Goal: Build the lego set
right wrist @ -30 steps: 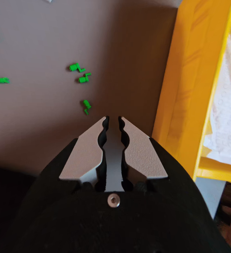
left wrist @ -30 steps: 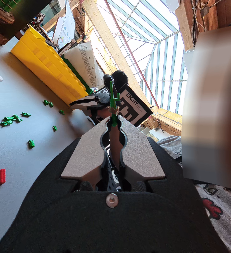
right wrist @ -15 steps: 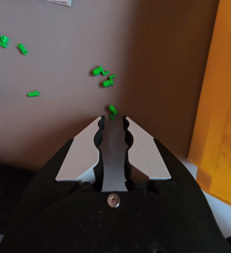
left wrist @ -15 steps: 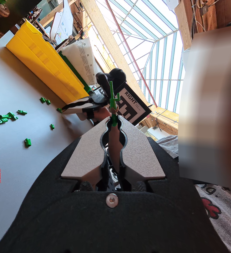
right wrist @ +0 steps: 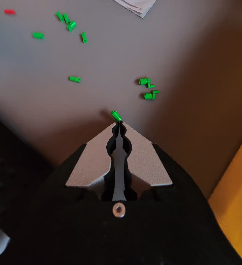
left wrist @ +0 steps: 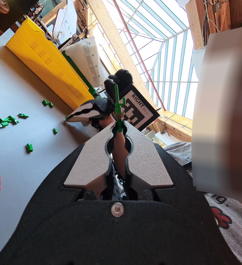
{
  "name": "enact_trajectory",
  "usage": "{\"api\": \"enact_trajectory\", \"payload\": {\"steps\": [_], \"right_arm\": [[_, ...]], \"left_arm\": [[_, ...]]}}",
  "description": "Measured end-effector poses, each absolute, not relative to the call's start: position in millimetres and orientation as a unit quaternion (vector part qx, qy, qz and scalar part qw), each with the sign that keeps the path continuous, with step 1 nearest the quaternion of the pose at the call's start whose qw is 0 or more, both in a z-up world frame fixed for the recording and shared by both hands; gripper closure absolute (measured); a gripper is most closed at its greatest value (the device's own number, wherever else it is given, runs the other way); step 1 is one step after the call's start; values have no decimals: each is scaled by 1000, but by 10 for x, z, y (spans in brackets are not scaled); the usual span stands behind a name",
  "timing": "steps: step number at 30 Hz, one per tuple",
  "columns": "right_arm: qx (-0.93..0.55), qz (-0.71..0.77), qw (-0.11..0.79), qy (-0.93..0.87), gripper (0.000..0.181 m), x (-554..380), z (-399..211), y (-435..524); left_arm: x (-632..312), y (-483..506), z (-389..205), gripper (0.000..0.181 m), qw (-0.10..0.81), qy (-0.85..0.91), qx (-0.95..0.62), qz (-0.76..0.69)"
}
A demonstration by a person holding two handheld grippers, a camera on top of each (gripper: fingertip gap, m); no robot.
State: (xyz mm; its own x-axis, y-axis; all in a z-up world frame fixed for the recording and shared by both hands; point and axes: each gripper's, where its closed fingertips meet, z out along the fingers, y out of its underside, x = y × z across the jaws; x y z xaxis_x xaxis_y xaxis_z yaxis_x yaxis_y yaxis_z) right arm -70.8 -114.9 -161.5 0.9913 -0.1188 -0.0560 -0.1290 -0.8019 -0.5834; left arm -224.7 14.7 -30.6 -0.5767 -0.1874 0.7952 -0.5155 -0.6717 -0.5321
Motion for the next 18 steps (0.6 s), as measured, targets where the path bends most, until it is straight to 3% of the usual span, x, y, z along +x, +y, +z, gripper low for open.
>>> {"api": "enact_trajectory", "payload": {"steps": [5, 12, 18], "right_arm": [[-961, -46, 271, 14, 165, -578, -1575, -1246], [-967, -39, 249, -48, 170, -613, -1551, -1320], [-946, 82, 235, 207, 167, -742, -1478, -1108]], "left_arm": [[-2245, 159, -313, 176, 103, -389, 450, 797], [-2246, 140, -320, 176, 108, -392, 450, 795], [-2245, 139, -327, 176, 105, -395, 452, 793]]}}
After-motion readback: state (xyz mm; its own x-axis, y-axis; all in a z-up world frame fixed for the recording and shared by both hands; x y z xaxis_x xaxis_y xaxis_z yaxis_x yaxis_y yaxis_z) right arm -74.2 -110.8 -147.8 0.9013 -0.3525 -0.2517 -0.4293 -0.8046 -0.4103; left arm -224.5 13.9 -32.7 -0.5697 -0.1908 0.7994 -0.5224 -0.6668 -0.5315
